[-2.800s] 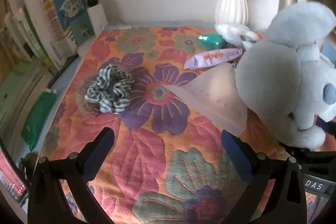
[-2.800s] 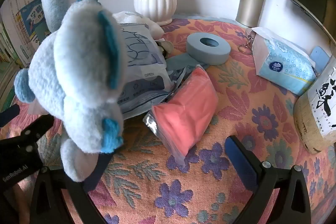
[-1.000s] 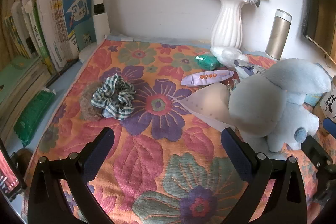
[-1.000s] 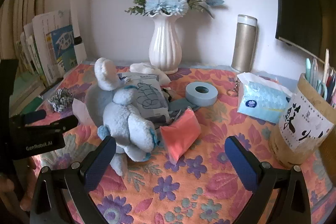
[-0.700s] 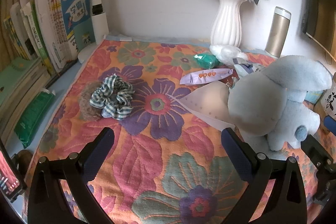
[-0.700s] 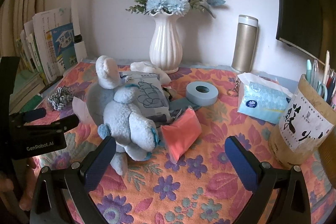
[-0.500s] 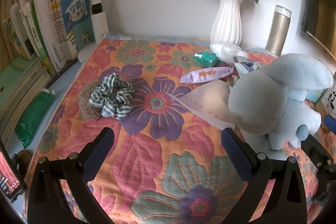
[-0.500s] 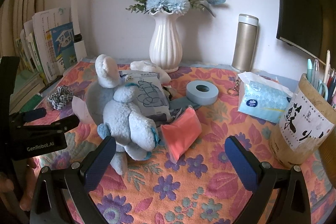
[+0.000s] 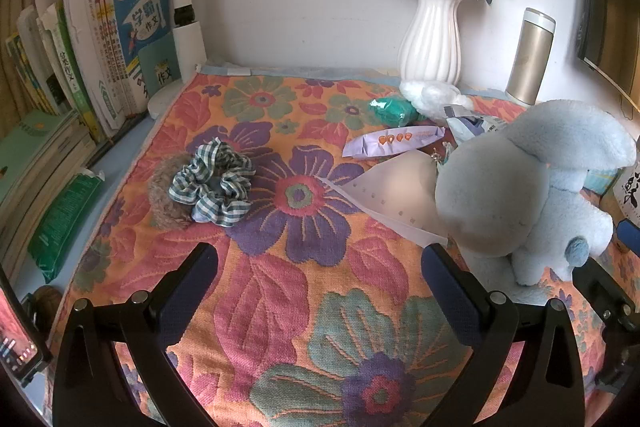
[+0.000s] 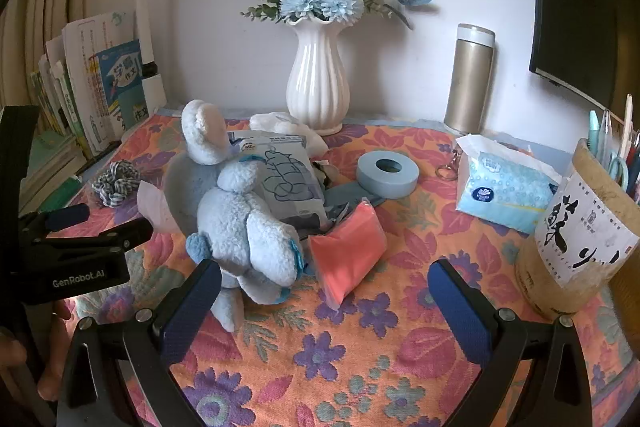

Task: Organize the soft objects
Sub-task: 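Move the right gripper toward the light-blue plush elephant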

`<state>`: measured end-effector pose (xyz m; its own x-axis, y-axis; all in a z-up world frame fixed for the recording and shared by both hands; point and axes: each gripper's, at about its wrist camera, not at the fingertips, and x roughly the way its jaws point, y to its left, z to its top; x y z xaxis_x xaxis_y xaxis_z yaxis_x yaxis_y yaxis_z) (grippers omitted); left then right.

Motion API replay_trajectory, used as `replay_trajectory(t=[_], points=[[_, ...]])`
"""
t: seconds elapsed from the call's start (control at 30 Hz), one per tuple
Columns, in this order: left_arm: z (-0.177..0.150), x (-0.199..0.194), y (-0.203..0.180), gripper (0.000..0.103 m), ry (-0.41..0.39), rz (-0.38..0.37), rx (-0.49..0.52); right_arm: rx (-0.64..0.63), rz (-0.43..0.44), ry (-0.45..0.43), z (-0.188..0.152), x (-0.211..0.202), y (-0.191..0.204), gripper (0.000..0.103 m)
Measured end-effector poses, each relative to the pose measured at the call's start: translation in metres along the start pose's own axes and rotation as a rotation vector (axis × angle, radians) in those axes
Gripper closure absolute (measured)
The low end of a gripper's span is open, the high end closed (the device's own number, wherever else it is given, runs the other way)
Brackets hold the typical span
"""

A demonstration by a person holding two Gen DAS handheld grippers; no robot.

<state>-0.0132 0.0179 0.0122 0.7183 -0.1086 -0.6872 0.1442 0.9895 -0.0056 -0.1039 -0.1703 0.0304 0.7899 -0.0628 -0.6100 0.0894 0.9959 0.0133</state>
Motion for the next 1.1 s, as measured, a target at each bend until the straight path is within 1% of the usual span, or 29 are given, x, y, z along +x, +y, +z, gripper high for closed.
replay_trajectory(t=[1.1], points=[[0.0008, -0.0005, 0.0002, 0.001, -0.001, 0.001, -0.001, -0.012, 0.011, 0.011, -0.0018, 0.0013, 0.0052, 0.0]])
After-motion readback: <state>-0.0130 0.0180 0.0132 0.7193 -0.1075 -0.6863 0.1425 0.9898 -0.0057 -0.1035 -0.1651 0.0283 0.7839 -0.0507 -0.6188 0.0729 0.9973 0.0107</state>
